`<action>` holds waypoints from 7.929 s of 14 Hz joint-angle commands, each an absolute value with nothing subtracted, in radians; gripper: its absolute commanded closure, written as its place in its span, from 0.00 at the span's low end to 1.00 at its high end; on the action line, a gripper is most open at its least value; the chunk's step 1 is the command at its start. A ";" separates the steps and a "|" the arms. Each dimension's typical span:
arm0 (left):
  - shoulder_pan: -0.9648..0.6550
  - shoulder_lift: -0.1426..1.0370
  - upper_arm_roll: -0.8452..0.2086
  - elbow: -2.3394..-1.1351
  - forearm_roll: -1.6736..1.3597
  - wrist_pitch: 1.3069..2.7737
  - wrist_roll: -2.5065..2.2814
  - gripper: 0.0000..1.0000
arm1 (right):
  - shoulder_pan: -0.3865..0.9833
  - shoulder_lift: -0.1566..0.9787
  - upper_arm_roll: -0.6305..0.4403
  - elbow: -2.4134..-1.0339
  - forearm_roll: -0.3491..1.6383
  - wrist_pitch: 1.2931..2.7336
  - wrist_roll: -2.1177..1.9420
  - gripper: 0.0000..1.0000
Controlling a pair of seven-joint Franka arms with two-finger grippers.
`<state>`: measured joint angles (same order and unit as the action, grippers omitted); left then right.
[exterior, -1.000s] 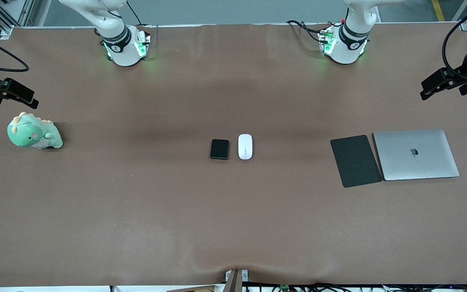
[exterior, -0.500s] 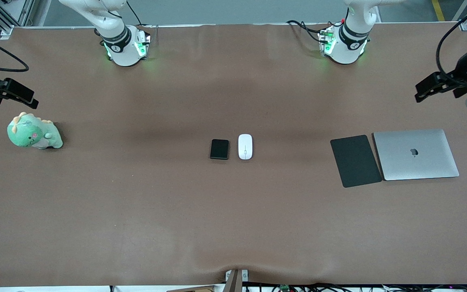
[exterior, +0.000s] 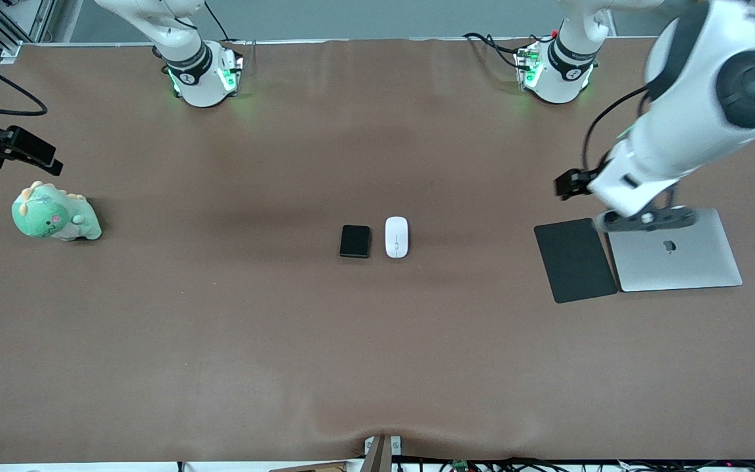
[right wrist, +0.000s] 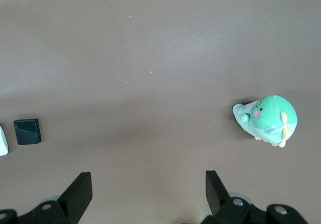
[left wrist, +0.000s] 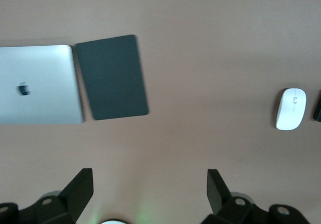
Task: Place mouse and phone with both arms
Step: 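Reach the left gripper down over the white mouse, then grasp the white mouse with the left gripper while the right gripper reaches the phone, then carry the mouse onto the mousepad while the right gripper grasps the phone, then release the mouse on the pad while the right gripper lifts the phone, then carry the black phone with the right gripper toward the green figurine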
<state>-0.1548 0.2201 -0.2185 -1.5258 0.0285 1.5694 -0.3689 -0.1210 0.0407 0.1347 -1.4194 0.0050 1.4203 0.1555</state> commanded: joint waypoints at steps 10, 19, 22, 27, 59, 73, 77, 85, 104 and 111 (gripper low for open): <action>-0.526 0.649 -0.212 -1.511 0.060 2.129 -0.765 0.00 | -0.126 0.020 0.149 -1.434 -0.003 1.422 0.173 0.00; -0.612 0.787 -0.203 -1.511 0.124 2.220 -0.907 0.10 | -0.071 0.067 0.149 -1.434 0.011 1.476 0.173 0.00; -0.618 0.805 -0.204 -1.509 0.137 2.230 -0.908 0.11 | -0.048 0.107 0.149 -1.434 0.006 1.502 0.173 0.00; -0.621 0.827 -0.204 -1.509 0.167 2.256 -0.907 0.21 | 0.008 0.152 0.149 -1.434 0.012 1.514 0.173 0.00; 0.135 0.454 -0.207 -2.115 0.255 2.491 -0.253 0.55 | 0.644 0.724 0.135 -1.620 -0.285 2.361 1.006 0.00; 0.147 0.391 -0.213 -2.094 0.256 2.497 -0.259 0.00 | 0.650 0.819 0.087 -1.549 -0.298 2.381 1.038 0.00; 0.144 0.328 -0.254 -1.920 0.255 2.236 -0.253 0.00 | 0.652 0.815 0.087 -1.549 -0.304 2.381 1.067 0.97; 0.146 0.221 -0.282 -1.566 0.215 1.725 -0.202 0.00 | 0.540 0.683 0.100 -1.568 -0.292 2.378 1.051 1.00; 0.172 -0.009 -0.279 -1.568 0.104 1.549 -0.198 0.00 | -0.254 0.336 0.233 -1.983 -0.126 2.253 0.293 1.00; 0.172 -0.021 -0.279 -1.571 0.045 1.548 -0.198 0.00 | -0.432 0.376 0.230 -2.129 -0.149 2.522 -0.042 1.00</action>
